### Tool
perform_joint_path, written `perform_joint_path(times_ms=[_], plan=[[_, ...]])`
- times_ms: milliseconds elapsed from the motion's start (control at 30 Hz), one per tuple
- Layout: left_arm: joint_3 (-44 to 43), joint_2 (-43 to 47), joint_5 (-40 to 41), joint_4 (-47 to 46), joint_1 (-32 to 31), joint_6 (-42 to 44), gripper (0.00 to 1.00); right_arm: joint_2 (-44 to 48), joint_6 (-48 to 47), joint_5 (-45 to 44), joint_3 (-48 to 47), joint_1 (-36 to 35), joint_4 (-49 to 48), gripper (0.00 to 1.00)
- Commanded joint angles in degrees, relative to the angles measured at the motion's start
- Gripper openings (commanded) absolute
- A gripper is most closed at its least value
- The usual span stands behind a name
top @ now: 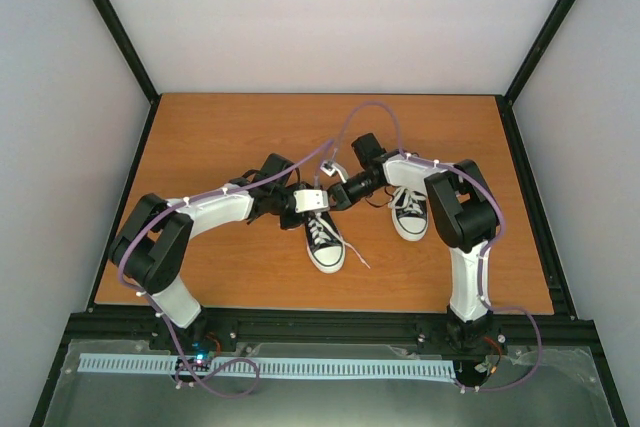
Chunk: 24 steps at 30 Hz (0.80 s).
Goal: Tie the shoes
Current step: Cross the shoelace with the shoelace.
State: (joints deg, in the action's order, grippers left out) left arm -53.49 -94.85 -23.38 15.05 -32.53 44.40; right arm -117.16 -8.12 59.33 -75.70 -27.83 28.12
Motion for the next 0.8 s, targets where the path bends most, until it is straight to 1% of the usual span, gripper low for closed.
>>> perform_joint_path(times_ms=[0, 133, 167, 267, 333, 433, 533, 600, 667, 767], plan=[[-0.4, 1.1, 1.4, -2.8, 0.1, -1.4, 0.04, -0.9, -2.5, 3.0, -0.3, -1.0, 1.8, 0.16], [-0.8, 1.2, 0.2, -2.8, 0.1, -2.7, 0.04, -0.6, -1.5, 1.1, 0.0, -1.1, 0.6, 0.16], [-1.0, 1.2, -0.2, -2.6, 0.1, -2.7, 0.02, -0.6, -0.8, 0.4, 0.1, -1.2, -0.1, 0.15], [-1.2, 1.2, -1.1, -2.4, 0.1, -2.9, 0.01, 0.2, 2.1, -4.4, 0.8, -1.1, -3.5, 0.10], [-1.4, 1.1, -1.2, -2.4, 0.1, -2.9, 0.01, 1.0, 4.1, -6.0, 1.9, -0.9, -5.9, 0.11], [-1.3, 1.1, -1.3, -2.3, 0.1, -2.7, 0.01, 0.9, 4.8, -4.1, 1.9, -0.8, -6.9, 0.17], [-1.3, 1.2, -0.9, -2.6, 0.1, -3.1, 0.01, 0.8, 3.3, -0.1, 2.1, -1.1, -6.0, 0.22], [-1.3, 1.0, -0.7, -2.8, 0.1, -3.4, 0.01, 0.2, 0.9, 2.6, 1.8, -1.2, -3.5, 0.25], [-1.3, 1.1, -0.7, -2.9, 0.1, -3.4, 0.01, -0.6, -1.0, 3.2, 1.2, -1.4, -0.7, 0.26], [-1.2, 1.1, -0.6, -3.0, 0.1, -3.6, 0.01, -1.4, -2.3, 5.0, 0.9, -1.8, 0.6, 0.26]])
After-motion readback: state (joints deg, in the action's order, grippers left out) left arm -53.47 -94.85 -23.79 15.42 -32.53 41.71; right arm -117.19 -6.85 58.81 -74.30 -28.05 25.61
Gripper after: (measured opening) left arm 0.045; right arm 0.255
